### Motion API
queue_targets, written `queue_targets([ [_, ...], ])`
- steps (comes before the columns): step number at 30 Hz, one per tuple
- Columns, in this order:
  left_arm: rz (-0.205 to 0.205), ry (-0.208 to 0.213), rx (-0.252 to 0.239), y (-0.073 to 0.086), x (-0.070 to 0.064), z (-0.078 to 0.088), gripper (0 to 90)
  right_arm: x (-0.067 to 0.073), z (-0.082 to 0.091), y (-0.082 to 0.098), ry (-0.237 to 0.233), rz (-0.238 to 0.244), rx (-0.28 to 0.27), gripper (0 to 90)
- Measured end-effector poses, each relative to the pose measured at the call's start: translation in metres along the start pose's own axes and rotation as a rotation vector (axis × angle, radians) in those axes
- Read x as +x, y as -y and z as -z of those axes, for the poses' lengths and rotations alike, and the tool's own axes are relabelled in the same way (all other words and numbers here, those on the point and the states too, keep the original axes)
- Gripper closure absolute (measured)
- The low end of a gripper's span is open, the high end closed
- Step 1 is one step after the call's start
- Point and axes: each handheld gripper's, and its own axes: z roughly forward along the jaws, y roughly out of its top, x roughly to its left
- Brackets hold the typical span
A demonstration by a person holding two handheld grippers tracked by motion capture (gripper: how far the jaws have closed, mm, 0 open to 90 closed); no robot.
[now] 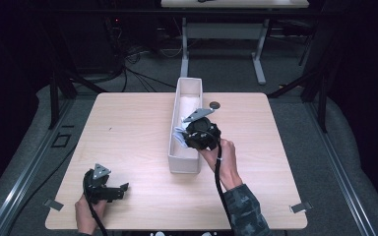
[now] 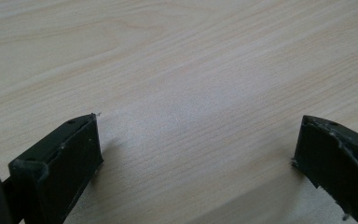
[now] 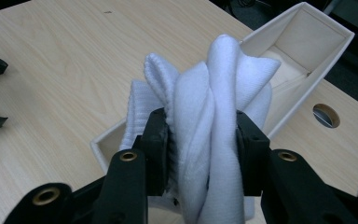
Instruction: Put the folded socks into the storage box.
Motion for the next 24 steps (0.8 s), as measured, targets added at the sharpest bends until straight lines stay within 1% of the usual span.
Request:
queue_targets([
  [1, 0.0, 0.0, 0.0, 0.0, 0.0, 0.0, 0.3, 0.0, -0.001, 0.0, 0.0, 0.002, 0.001, 62.5],
  [4, 0.0, 0.001, 0.001, 0.0, 0.0, 0.0, 0.3, 0.002, -0.006, 0.0, -0.025, -0.002, 0.004, 62.4],
  [7, -0.002, 0.001, 0.002, 0.0, 0.0, 0.0, 0.3, 0.003, -0.009, -0.001, -0.021, -0.006, 0.011, 62.4],
  [8, -0.002, 0.001, 0.002, 0.0, 0.0, 0.0, 0.3, 0.004, -0.01, -0.002, -0.029, -0.006, 0.008, 62.4],
  [10, -0.002, 0.001, 0.002, 0.0, 0.0, 0.0, 0.3, 0.005, -0.012, -0.002, -0.029, -0.008, 0.015, 62.4],
  [12, -0.002, 0.001, 0.002, 0.0, 0.0, 0.0, 0.3, 0.006, -0.015, -0.002, -0.045, -0.012, 0.011, 62.3],
  [17, -0.003, 0.002, 0.002, 0.0, 0.0, 0.0, 0.3, 0.007, -0.02, -0.001, -0.048, -0.017, 0.014, 62.3],
  [18, -0.002, 0.004, 0.002, 0.0, 0.0, 0.0, 0.3, 0.008, -0.021, -0.001, -0.042, -0.017, 0.021, 62.3],
  [19, -0.003, 0.003, 0.002, 0.0, 0.0, 0.0, 0.3, 0.008, -0.023, 0.0, -0.05, -0.018, 0.021, 62.4],
  [22, -0.001, 0.001, 0.0, 0.0, 0.0, 0.0, 0.3, 0.008, -0.026, 0.001, -0.052, -0.017, 0.025, 62.3],
  [24, -0.001, 0.001, -0.001, 0.0, 0.0, 0.0, 0.3, 0.009, -0.031, 0.004, -0.055, -0.022, 0.038, 62.3],
])
